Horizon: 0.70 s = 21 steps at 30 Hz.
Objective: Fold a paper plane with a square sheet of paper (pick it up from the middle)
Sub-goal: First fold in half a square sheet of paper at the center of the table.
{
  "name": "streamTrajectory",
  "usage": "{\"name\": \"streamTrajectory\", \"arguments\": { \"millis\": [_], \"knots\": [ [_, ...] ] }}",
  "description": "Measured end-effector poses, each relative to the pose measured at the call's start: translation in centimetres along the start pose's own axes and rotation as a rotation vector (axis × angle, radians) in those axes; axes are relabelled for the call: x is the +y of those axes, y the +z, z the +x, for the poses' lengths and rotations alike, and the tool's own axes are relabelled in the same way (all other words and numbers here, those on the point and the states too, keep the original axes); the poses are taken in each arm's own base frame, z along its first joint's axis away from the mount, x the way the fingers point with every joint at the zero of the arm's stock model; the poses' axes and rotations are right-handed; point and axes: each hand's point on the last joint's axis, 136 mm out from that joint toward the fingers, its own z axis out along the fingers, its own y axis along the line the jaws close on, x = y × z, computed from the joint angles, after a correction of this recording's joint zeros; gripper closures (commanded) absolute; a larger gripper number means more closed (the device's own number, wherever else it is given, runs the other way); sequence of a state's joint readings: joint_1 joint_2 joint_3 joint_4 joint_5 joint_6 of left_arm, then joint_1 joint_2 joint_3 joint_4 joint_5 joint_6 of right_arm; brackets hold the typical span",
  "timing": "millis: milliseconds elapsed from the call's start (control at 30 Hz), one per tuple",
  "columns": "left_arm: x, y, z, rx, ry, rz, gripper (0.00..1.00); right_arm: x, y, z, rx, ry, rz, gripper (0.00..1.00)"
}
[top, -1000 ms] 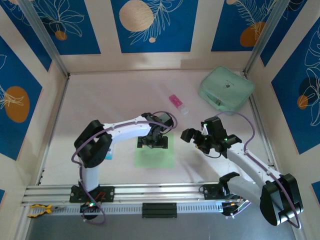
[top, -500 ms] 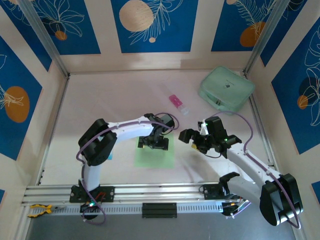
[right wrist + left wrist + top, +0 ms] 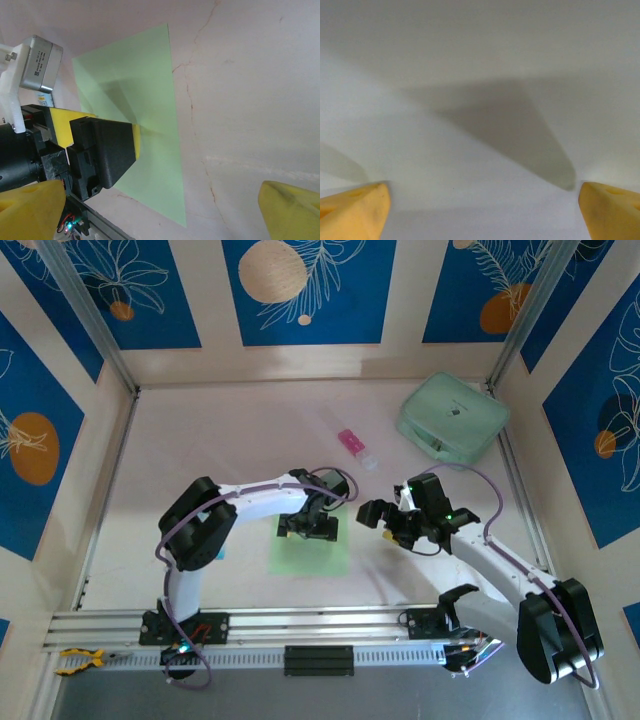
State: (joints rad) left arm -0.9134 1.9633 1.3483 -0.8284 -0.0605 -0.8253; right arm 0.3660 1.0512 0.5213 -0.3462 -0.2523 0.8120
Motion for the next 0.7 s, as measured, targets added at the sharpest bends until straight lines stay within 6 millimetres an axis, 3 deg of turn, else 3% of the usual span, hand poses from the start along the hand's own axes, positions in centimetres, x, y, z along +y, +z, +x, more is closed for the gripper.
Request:
{"name": "streamTrajectory", "arguments": {
  "millis": [700],
  "knots": [
    [0.01,0.47,0.09,-0.012,-0.012,0.027,0.05,-0.33,0.05,0.42,0.014,0.006,0.017,0.01]
  ]
}}
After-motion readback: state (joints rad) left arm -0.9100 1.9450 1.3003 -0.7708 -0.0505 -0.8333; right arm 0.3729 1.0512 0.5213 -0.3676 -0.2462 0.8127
